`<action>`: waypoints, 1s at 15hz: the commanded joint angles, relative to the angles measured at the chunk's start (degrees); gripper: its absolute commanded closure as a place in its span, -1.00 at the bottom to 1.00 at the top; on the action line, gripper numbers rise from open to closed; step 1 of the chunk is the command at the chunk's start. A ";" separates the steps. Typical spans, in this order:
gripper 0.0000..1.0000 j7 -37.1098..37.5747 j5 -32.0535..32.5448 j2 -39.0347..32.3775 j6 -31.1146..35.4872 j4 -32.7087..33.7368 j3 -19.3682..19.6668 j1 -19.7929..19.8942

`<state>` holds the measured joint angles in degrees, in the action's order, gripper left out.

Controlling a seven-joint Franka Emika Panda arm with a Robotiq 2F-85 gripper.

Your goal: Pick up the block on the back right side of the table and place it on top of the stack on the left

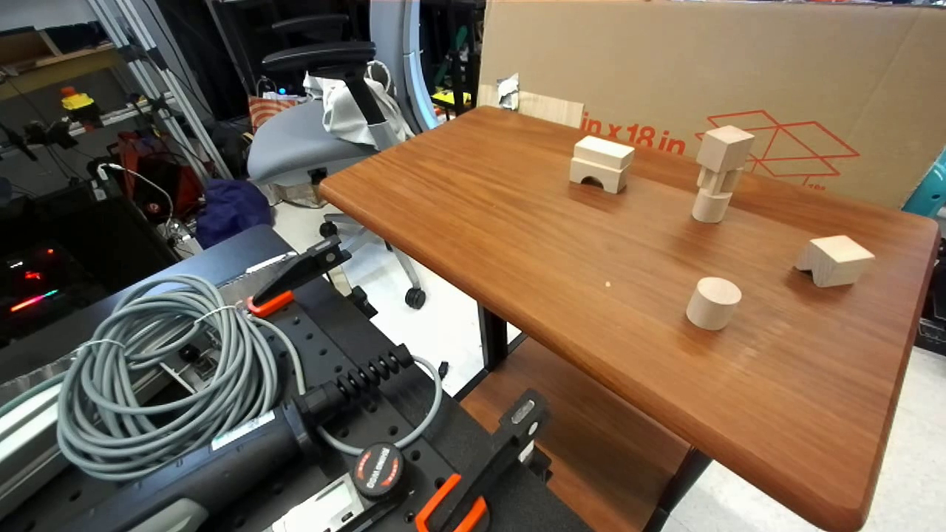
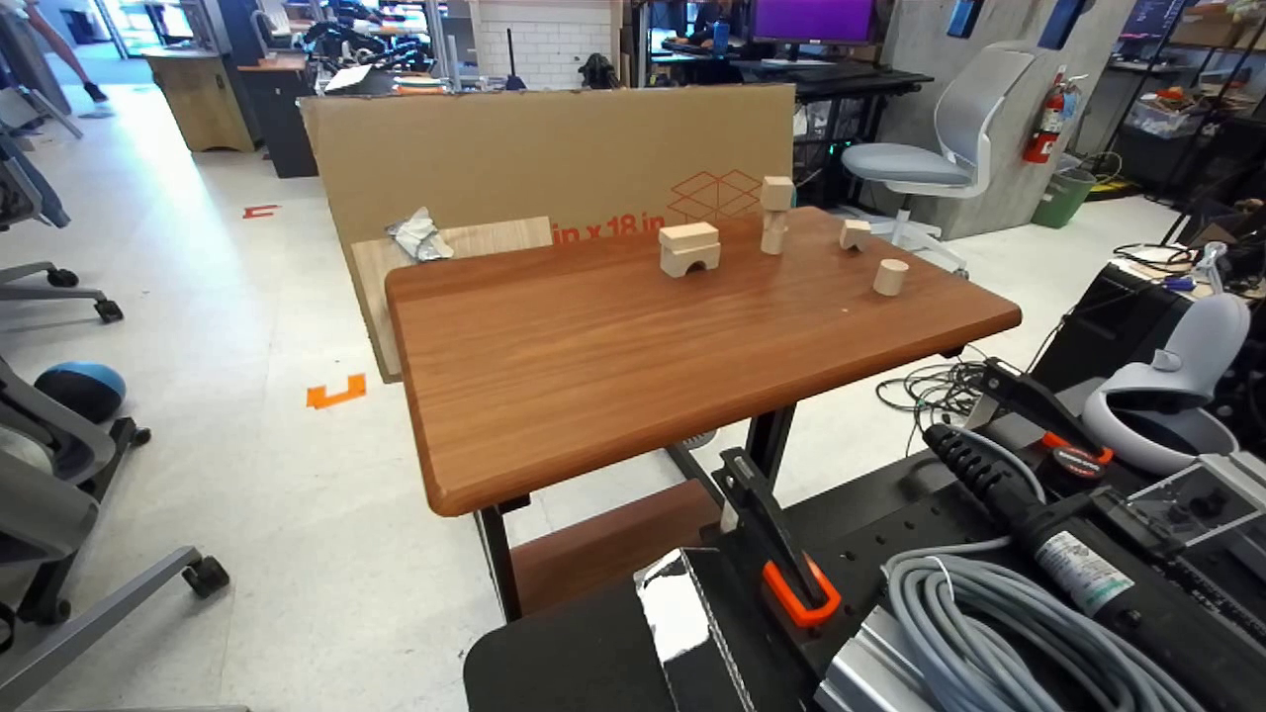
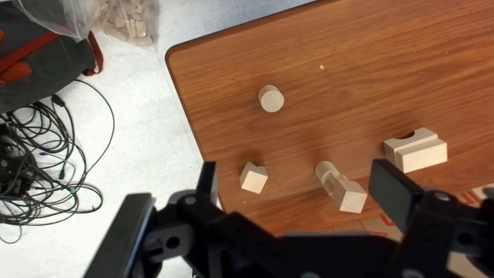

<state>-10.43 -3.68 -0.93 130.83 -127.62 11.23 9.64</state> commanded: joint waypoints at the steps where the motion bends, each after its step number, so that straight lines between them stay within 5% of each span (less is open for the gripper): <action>1: -1.00 -4.58 -6.03 -6.96 -1.67 7.09 0.42 1.81; 7: -1.00 -1.47 -11.60 -20.38 -2.25 19.42 -0.87 4.89; 15: -1.00 5.69 -8.11 -36.26 -8.27 35.67 -1.68 6.26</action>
<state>-7.59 -13.29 -31.96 126.18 -99.21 10.73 14.81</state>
